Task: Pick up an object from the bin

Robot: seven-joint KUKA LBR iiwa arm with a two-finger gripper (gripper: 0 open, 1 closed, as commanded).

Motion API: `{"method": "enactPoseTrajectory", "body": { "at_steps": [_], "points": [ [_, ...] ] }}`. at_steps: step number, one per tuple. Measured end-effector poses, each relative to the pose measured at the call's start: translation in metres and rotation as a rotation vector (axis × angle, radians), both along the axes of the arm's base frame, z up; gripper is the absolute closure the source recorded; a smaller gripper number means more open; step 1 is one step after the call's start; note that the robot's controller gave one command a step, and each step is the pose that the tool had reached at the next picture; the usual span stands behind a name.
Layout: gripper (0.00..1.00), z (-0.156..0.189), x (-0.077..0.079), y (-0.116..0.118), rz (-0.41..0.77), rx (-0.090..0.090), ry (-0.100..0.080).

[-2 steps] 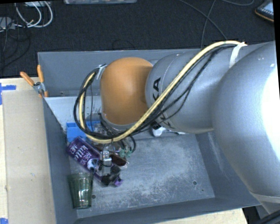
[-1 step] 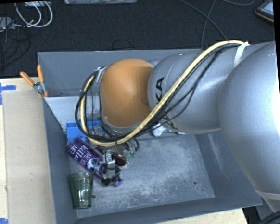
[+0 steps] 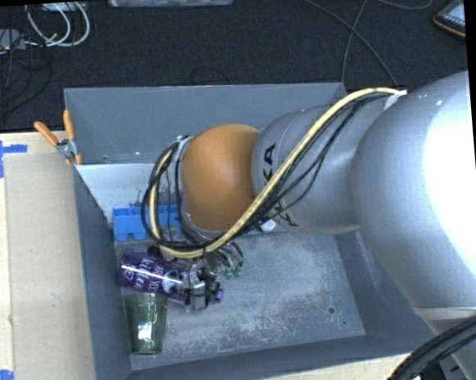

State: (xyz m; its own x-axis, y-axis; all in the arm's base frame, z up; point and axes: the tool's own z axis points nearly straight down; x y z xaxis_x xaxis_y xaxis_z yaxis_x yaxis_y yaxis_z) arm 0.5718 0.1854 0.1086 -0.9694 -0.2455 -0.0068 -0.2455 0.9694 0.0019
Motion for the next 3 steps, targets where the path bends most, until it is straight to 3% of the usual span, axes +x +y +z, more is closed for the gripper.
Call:
{"method": "enactPoseTrajectory", "body": {
  "at_steps": [1,2,3],
  "points": [
    [0.0,-0.021,-0.015,0.004,0.129,-0.004,0.008],
    [0.0,-0.027,-0.006,0.006,0.056,-0.003,0.004],
    [0.0,-0.038,-0.006,0.012,0.109,-0.002,0.004]
  ]
}}
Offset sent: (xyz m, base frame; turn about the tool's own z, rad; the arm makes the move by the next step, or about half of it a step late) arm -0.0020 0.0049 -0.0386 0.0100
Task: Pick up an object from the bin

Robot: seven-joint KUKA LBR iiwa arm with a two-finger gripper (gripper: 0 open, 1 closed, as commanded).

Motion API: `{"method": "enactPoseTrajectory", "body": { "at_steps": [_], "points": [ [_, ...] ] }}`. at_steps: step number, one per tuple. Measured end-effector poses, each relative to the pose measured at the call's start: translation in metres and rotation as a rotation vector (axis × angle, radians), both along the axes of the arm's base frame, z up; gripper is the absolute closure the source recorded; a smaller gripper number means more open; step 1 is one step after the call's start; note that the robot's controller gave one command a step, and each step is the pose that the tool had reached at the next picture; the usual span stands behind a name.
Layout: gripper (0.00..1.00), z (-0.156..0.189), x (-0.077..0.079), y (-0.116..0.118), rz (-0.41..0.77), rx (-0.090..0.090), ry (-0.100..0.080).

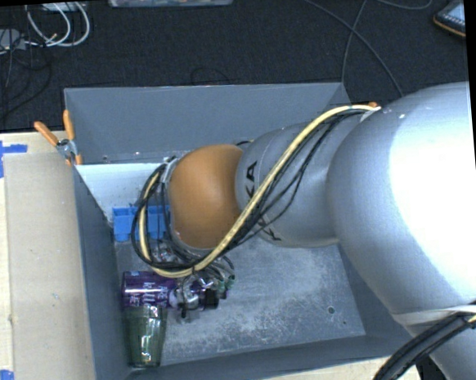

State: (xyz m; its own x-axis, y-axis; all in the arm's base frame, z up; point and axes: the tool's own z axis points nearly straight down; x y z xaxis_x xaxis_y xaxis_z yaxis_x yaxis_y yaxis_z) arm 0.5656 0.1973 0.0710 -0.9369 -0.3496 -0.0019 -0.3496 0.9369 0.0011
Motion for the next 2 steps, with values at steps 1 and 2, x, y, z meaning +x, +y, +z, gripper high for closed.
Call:
{"method": "enactPoseTrajectory", "body": {
  "at_steps": [1,2],
  "points": [
    [1.0,-0.0028,-0.0015,0.0006,-0.084,-0.001,0.004],
    [1.0,-0.0024,-0.0016,0.0005,-0.09,-0.001,0.004]
  ]
}}
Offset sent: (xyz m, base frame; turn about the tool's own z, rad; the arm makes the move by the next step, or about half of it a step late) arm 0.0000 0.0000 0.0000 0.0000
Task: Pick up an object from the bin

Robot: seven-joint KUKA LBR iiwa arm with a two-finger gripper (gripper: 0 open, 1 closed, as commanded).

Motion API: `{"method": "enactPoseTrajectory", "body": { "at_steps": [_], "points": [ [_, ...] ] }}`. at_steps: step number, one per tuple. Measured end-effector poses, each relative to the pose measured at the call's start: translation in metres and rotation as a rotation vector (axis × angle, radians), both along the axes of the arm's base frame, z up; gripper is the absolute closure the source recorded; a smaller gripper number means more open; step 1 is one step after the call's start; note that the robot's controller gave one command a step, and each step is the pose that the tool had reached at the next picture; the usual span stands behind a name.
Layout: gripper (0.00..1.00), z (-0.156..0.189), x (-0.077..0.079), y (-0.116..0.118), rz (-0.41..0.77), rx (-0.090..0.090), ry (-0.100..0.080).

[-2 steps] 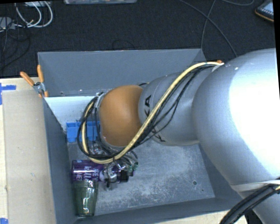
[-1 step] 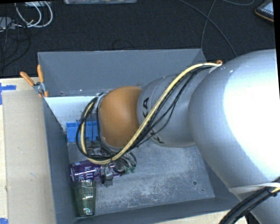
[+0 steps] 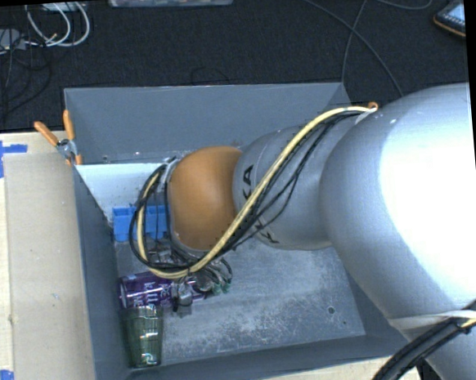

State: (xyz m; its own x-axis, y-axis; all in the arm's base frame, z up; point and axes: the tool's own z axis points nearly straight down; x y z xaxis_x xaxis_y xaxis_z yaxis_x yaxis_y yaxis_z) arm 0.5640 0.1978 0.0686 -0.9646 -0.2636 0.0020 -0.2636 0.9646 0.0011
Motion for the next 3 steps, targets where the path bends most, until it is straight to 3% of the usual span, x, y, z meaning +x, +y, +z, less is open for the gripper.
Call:
{"method": "enactPoseTrajectory", "body": {
  "at_steps": [1,2,3],
  "points": [
    [1.0,0.01,-0.004,0.007,-0.009,0.0,0.0],
    [1.0,0.073,-0.01,0.005,-0.003,-0.003,0.007],
    [1.0,0.09,-0.01,0.004,-0.004,0.0,-0.001]
  ]
}}
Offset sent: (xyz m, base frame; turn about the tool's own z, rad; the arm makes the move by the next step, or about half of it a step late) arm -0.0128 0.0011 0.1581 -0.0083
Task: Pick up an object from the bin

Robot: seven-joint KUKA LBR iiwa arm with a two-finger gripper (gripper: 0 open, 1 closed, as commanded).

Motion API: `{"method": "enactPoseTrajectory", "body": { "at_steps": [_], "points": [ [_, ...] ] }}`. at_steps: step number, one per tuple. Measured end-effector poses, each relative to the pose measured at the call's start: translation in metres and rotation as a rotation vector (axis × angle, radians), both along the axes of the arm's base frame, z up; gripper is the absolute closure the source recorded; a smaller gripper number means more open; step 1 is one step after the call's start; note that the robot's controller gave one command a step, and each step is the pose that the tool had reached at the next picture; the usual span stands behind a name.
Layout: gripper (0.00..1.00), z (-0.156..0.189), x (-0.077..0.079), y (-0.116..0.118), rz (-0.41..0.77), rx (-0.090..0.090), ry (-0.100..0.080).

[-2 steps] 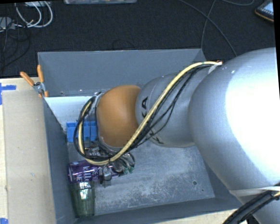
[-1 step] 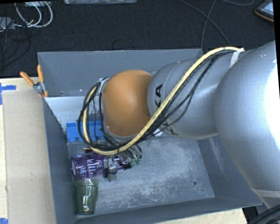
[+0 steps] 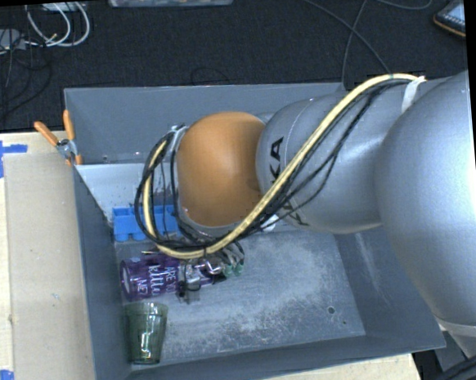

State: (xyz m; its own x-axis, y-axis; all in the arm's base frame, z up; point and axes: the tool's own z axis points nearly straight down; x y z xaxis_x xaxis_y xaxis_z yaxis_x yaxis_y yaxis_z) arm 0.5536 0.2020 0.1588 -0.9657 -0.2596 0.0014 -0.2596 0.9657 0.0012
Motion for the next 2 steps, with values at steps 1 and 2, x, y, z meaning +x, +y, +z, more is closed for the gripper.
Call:
{"method": "enactPoseTrajectory", "body": {
  "at_steps": [1,2],
  "points": [
    [1.0,-0.027,0.005,0.012,0.163,-0.002,0.005],
    [1.0,-0.065,0.018,0.014,0.243,0.001,-0.002]
  ]
}}
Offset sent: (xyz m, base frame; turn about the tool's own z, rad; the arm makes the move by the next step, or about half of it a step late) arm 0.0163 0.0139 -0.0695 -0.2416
